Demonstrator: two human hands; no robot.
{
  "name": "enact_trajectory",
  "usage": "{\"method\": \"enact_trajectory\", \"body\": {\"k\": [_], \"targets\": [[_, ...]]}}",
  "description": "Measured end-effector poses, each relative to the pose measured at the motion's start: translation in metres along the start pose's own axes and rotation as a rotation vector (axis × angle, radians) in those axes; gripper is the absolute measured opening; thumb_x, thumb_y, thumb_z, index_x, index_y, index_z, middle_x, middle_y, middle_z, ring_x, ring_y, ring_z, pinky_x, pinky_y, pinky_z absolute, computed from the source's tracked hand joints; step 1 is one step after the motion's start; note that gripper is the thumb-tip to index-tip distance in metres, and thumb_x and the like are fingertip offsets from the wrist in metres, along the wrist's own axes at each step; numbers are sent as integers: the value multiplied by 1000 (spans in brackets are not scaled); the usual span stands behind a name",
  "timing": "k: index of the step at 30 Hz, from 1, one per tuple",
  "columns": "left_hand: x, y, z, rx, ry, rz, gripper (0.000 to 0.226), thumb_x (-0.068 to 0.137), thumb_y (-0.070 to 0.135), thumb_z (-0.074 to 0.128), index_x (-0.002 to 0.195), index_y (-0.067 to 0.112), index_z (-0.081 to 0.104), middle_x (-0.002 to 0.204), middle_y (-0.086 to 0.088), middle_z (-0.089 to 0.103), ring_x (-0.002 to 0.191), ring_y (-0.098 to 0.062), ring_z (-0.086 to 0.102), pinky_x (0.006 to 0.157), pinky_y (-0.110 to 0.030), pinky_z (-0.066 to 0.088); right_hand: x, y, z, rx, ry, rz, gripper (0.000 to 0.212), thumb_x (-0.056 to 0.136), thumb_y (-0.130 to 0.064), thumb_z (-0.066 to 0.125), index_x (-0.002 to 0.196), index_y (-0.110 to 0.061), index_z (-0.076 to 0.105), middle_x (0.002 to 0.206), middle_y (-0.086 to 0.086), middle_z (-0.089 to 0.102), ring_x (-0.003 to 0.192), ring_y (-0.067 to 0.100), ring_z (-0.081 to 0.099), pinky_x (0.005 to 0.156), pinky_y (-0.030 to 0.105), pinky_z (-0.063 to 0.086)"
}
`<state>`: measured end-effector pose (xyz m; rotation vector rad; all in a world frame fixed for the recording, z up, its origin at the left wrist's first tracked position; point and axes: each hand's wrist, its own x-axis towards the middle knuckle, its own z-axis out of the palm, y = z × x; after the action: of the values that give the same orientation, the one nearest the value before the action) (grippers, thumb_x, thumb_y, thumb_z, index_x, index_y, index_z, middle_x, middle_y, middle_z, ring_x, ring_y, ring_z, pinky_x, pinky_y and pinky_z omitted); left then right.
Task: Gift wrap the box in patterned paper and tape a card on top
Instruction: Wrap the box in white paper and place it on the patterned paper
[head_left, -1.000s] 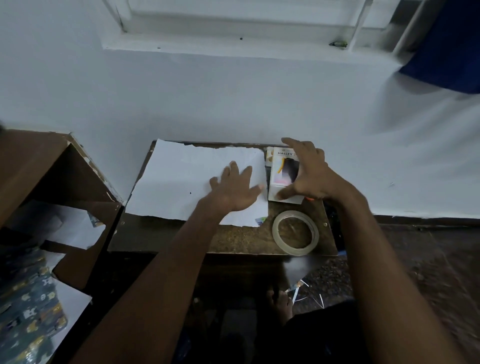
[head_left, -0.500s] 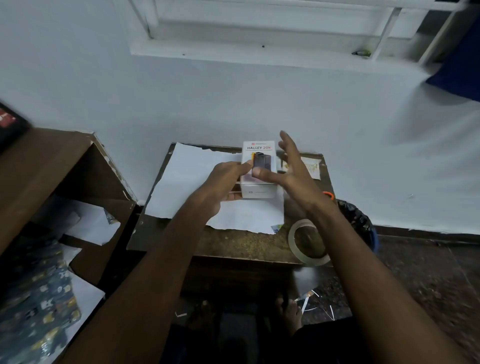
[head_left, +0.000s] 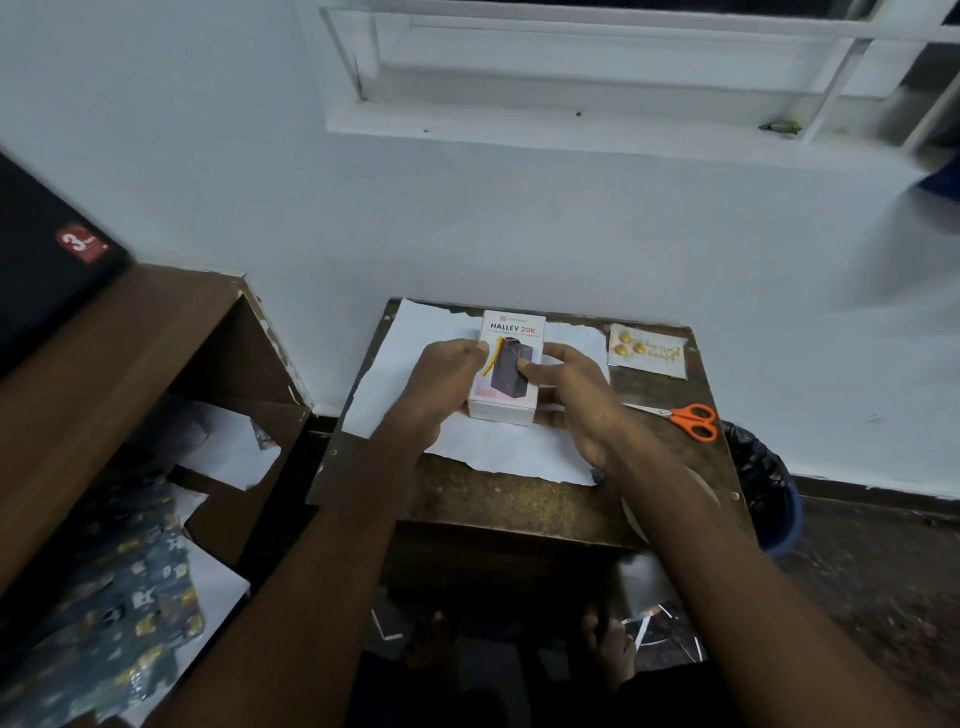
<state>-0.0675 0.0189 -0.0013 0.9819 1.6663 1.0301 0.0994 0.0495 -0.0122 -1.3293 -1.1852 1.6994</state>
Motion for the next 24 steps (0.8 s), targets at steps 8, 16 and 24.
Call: {"method": "enact_trajectory", "body": {"k": [8,16,24], "targets": [[-2,4,9,340,20,203,41,114,37,32,123,17,67,116,-5,71,106,-26,67,89,-43,55,-6,-2,-2,98,26,-88,38,94,-40,74,127,-20,70,108,2,80,94,21,74,66,31,58],[-13,18,8,-92,-244,58,81,79,87,59,139,33,60,126,2,73,113,-16,71,94,-37,61,-17,-10,4,124,48,-215,34,108,-39,53,136,-28,68,115,-2,78,103,19,75,70,34,61],[-7,7,-2,-86,-192,37,68,84,63,74,144,32,61,117,3,78,112,-20,72,103,-41,57,-14,-5,3,99,89,-306,49,96,-20,76,142,-31,65,126,-6,75,104,16,74,62,31,58]]}}
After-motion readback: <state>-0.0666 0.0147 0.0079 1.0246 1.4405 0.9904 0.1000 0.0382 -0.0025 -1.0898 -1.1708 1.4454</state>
